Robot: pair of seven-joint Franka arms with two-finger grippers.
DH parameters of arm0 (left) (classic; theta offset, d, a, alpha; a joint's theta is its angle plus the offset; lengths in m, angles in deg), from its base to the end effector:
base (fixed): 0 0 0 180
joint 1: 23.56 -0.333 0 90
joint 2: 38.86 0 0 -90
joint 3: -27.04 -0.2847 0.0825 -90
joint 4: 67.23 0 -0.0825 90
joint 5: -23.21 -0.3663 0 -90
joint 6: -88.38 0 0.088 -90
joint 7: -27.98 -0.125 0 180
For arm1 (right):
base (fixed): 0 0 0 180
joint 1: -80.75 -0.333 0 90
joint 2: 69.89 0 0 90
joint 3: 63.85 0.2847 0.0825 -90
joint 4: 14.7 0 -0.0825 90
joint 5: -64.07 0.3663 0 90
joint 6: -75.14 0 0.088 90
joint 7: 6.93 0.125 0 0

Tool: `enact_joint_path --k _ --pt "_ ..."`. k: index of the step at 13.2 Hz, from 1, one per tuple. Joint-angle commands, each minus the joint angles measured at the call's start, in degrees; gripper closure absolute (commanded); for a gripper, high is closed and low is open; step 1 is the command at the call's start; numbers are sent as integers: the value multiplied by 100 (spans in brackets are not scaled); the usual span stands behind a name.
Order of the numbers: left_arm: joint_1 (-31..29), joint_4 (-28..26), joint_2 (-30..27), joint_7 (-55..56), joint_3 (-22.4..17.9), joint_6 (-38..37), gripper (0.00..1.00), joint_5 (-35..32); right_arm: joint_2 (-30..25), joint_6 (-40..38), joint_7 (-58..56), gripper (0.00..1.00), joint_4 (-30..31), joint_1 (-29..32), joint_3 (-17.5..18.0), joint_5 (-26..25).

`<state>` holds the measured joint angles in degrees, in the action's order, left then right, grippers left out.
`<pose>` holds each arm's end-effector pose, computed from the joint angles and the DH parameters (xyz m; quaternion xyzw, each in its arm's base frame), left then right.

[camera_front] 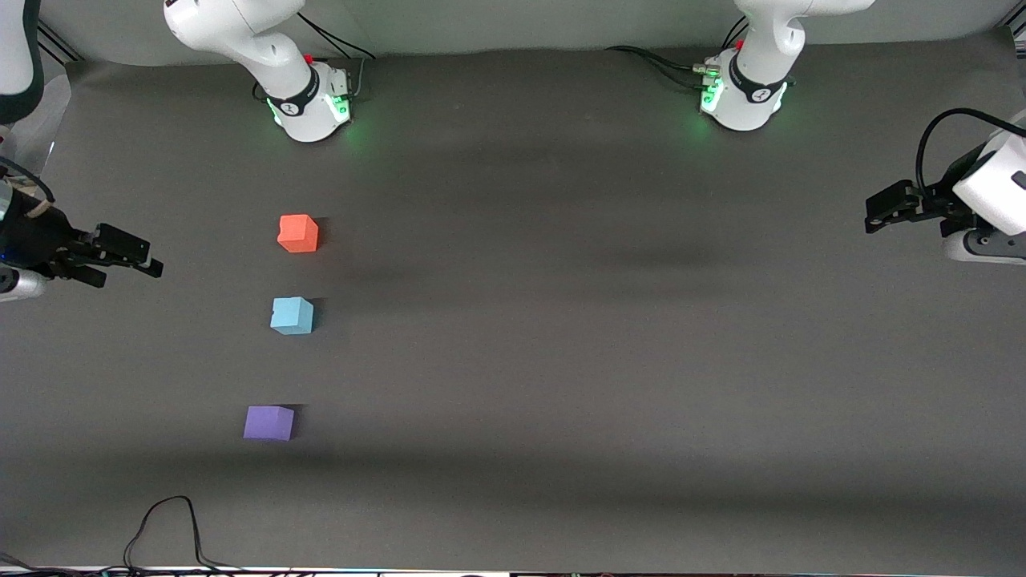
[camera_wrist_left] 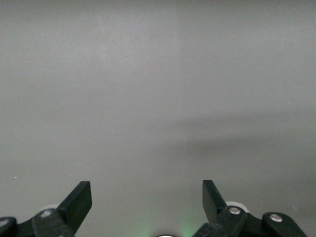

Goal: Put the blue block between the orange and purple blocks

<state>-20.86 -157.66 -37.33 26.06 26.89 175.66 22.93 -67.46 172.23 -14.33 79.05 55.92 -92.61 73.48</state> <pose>0.5360 -0.0233 0.5536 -0.9984 0.0389 0.0408 0.0027 0.5569 -0.0153 0.5370 -0.9972 -0.0212 -0.0176 0.0699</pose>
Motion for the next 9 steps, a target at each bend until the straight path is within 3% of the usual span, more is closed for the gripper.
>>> enact_joint_path --k 1,3,4,9 --pt "37 43 5 -98 -64 -36 0 -7 -128 -33 309 0 99 1160 1455 -396" --pt "46 43 5 -98 -55 -44 0 -7 -137 81 318 0 257 1943 2319 -520" --pt "46 43 5 -98 -55 -45 0 -7 -155 134 309 0 362 2217 2540 -520" --pt "46 43 5 -81 -64 -62 0 -7 -506 178 318 0 749 2781 3165 -520"
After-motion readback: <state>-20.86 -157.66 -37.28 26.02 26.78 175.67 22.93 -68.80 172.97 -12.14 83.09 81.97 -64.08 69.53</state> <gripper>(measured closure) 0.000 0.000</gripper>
